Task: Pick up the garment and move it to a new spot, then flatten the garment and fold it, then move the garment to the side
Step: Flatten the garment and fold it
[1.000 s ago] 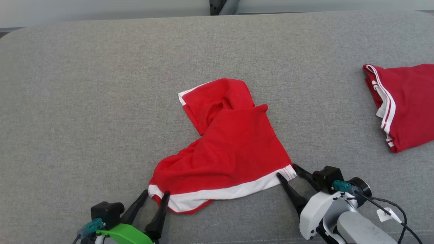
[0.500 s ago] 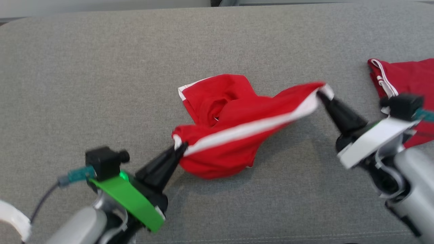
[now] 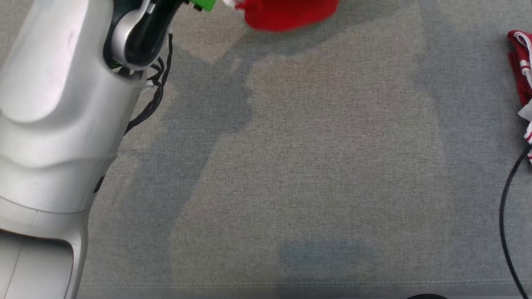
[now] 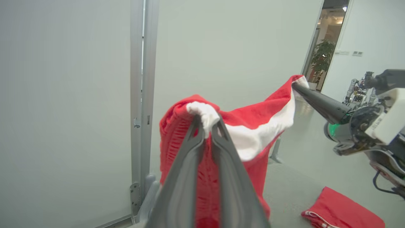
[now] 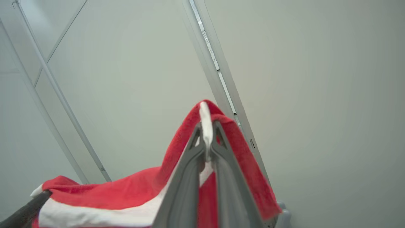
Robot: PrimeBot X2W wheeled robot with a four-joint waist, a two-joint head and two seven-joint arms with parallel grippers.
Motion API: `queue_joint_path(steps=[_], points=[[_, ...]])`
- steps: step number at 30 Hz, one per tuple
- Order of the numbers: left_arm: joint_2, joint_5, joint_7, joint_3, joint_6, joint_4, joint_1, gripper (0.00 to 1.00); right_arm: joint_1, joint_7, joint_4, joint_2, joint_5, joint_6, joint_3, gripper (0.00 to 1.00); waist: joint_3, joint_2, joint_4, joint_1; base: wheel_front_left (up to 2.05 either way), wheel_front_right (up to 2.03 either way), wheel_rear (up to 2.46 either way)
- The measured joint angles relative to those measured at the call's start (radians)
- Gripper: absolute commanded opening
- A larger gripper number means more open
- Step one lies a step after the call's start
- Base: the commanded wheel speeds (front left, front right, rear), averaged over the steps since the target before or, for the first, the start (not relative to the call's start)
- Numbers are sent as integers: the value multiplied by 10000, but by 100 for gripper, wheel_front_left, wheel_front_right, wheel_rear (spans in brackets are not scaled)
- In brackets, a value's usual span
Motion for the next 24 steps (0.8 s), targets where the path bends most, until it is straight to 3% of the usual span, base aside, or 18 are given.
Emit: queue_joint_path(steps=[4,7,11,17,21,24], points=[[-303,407,-1475,-456,-82,930,-170,0,523,-654,-119,485,6,2,253,0,276,0,-108,1,0,0,0],[111,836,-2466,-1049,-113,1154,722,0,2253,-1068,-472,385,276,0,558,0,286,1,-287,1,0,0,0],[744,905,-2886,-1392,-123,1060,3270,0,5281,-1546,-809,73,568,0,1315,0,137,0,-609,0,0,0,0],[794,1151,-2920,31,-105,-226,7818,0,8932,-2219,-1047,-518,1461,10,1965,0,-190,0,-1161,-1,0,0,0],[328,1467,-2920,844,-19,-1216,10296,0,10666,-2525,-1760,-859,2203,13,2000,0,-349,0,-1399,-2,0,0,0],[-35,1547,-2924,930,86,-1831,11507,0,11731,-2686,-2625,-1200,2727,13,1636,0,-454,0,-1437,-2,0,0,0]])
